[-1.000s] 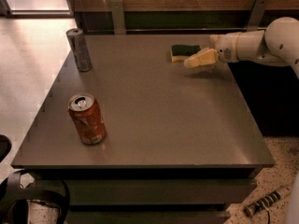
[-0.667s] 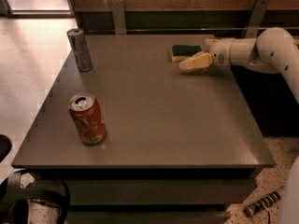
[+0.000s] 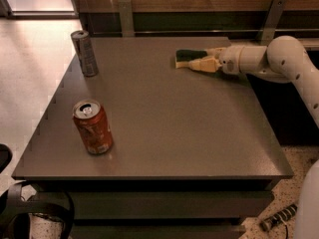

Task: Move sponge near coke can

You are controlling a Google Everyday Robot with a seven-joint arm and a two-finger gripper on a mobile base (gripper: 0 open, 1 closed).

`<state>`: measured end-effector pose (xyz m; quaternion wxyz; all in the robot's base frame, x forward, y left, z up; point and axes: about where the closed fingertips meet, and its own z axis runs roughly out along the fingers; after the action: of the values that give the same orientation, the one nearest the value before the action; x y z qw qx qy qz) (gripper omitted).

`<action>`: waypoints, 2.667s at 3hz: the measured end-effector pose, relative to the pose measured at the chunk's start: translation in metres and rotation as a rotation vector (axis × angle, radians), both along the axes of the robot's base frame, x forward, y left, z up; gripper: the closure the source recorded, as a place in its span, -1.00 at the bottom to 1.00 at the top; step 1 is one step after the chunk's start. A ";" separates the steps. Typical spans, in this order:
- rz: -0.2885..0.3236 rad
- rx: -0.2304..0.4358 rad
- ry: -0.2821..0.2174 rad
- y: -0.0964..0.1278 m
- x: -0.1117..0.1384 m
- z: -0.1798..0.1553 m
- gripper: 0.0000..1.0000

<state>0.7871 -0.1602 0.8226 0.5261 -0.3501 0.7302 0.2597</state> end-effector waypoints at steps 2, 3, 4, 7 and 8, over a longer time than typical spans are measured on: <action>0.008 0.002 0.003 0.006 0.001 -0.002 0.90; 0.011 0.003 0.004 0.008 0.001 -0.003 1.00; 0.010 0.012 -0.007 -0.001 -0.005 0.015 1.00; -0.057 -0.041 -0.073 -0.051 -0.101 0.115 1.00; -0.044 -0.044 -0.067 -0.047 -0.155 0.120 1.00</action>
Offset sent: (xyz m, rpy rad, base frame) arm 0.0003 0.0024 -0.0009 0.0009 0.0013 0.0031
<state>0.6325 -0.2069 0.9430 0.5482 -0.3539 0.7251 0.2202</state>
